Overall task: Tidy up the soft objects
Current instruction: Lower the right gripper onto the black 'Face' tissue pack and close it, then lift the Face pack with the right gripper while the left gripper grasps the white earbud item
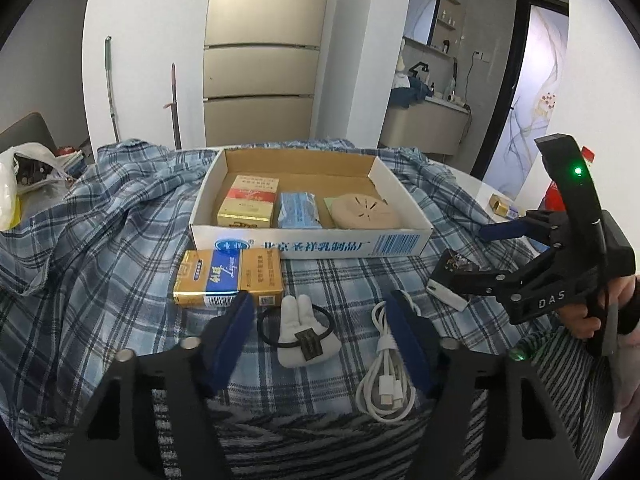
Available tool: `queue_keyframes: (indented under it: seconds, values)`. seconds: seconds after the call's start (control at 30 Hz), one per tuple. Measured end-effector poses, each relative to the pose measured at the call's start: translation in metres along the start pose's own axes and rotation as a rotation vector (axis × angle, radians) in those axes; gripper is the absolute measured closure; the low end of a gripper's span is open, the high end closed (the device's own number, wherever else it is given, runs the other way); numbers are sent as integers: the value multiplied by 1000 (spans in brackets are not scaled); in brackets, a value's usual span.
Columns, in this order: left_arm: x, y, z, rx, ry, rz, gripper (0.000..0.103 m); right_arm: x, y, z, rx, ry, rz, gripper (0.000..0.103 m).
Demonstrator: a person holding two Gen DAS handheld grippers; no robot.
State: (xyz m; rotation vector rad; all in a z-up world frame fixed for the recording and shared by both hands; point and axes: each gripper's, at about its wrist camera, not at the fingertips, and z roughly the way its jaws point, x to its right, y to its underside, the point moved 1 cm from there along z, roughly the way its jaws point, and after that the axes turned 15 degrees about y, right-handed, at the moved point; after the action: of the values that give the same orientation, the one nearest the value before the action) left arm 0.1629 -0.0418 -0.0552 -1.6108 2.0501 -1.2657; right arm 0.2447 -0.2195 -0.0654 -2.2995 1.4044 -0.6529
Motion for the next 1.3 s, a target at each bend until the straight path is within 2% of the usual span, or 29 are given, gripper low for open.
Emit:
queue_keyframes:
  seconds: [0.13,0.43,0.57,0.67,0.7,0.87,1.07,1.1,1.17,1.3]
  values:
    - [-4,1,5,-24,2,-19,41,2,0,14,-57,-16,-20,6]
    - [-4,2,10,-47,0,-18,42,1,2,31,-120,-22,-60,17]
    - [-5,2,13,-65,11,-25,41,0,3,34,-132,-25,-56,29]
    - [-6,3,17,-83,22,-32,41,2,1,33,-130,-15,-44,41]
    - [-7,4,18,-91,25,-35,41,1,0,32,-129,-10,-43,41]
    - [-12,5,27,-134,37,-61,42,1,-5,7,-64,9,4,41]
    - [-14,7,34,-172,34,-73,42,-7,-4,-49,106,61,162,41]
    - [-15,7,36,-183,32,-76,43,-11,-2,-57,134,81,194,41]
    - [-17,9,40,-203,24,-87,54,-18,4,-67,170,125,239,41]
    - [-18,8,41,-206,22,-91,55,-29,15,-76,216,207,322,41]
